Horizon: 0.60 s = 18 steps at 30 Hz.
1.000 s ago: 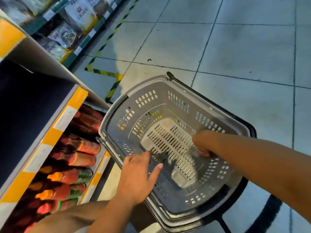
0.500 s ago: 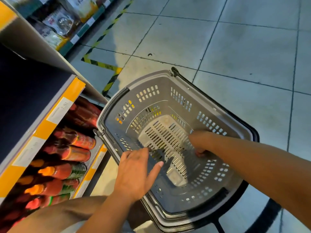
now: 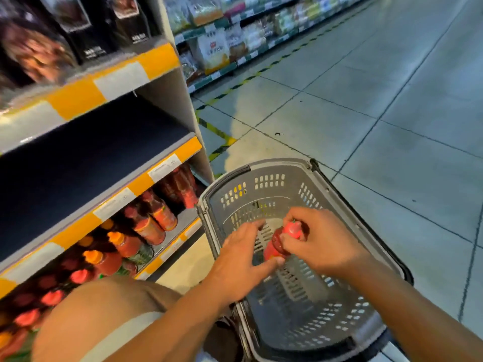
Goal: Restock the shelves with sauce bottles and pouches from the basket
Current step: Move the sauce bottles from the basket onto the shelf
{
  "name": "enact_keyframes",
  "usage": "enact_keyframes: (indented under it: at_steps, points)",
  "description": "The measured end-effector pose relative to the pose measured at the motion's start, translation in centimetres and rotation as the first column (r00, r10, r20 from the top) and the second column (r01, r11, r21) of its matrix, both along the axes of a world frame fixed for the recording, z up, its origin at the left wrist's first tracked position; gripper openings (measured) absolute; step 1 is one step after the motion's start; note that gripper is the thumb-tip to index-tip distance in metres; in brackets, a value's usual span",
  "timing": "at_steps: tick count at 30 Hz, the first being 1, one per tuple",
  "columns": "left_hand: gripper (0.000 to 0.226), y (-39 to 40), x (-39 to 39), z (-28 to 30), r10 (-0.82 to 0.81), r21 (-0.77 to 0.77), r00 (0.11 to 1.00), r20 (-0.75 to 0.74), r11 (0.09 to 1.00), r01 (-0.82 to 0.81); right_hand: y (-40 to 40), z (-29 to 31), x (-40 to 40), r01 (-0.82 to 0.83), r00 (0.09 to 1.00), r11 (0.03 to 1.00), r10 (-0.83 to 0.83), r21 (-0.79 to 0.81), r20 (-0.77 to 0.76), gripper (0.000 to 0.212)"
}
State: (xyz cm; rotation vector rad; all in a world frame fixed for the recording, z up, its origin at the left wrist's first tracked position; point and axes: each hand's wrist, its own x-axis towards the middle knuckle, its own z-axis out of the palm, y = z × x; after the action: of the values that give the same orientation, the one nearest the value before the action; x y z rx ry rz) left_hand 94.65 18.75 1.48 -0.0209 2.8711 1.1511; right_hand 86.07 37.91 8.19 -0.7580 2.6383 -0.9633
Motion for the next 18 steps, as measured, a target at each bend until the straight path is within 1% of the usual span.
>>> enact_keyframes:
  at_steps: [2, 4, 6, 8, 10, 13, 14, 16, 18]
  points:
    - [0.085, -0.3, 0.4, 2.8, 0.022, 0.102, 0.997, -0.080, 0.995, -0.014, -1.5, 3.2, 1.6, -0.040, 0.993, 0.997, 0.033, -0.066, -0.116, 0.019]
    - [0.077, -1.4, 1.5, 5.7, 0.062, 0.176, 0.984, -0.169, 0.984, -0.032, -3.2, 6.3, 3.3, -0.096, 0.974, 0.981, 0.058, -0.168, -0.218, 0.011]
    - [0.063, -3.0, 3.3, 8.2, 0.100, 0.205, 0.965, -0.242, 0.977, -0.050, -5.2, 9.1, 4.8, -0.153, 0.954, 0.955, 0.075, -0.255, -0.291, 0.006]
    - [0.054, -5.1, 5.7, 10.5, 0.157, 0.207, 0.934, -0.322, 0.974, -0.092, -7.6, 11.4, 6.2, -0.216, 0.931, 0.927, 0.101, -0.306, -0.351, 0.008]
    - [0.051, -7.5, 8.6, 12.2, 0.233, 0.201, 0.896, -0.379, 0.966, -0.166, -10.5, 13.0, 7.7, -0.293, 0.920, 0.889, 0.162, -0.351, -0.358, 0.010]
    - [0.053, -11.5, 13.6, 14.0, 0.387, 0.209, 0.834, -0.393, 0.921, -0.329, -15.4, 14.7, 10.5, -0.426, 0.895, 0.810, 0.311, -0.404, -0.321, 0.011]
    - [0.053, -12.9, 15.5, 14.4, 0.444, 0.219, 0.804, -0.395, 0.896, -0.387, -17.2, 15.1, 11.6, -0.468, 0.881, 0.771, 0.369, -0.432, -0.296, 0.013]
    - [0.055, -15.9, 19.9, 14.8, 0.546, 0.224, 0.730, -0.411, 0.836, -0.500, -20.7, 15.4, 13.9, -0.537, 0.841, 0.683, 0.478, -0.495, -0.253, 0.024]
    - [0.056, -18.7, 24.6, 14.9, 0.635, 0.229, 0.656, -0.409, 0.767, -0.599, -24.2, 15.2, 16.2, -0.582, 0.801, 0.626, 0.552, -0.519, -0.232, 0.031]
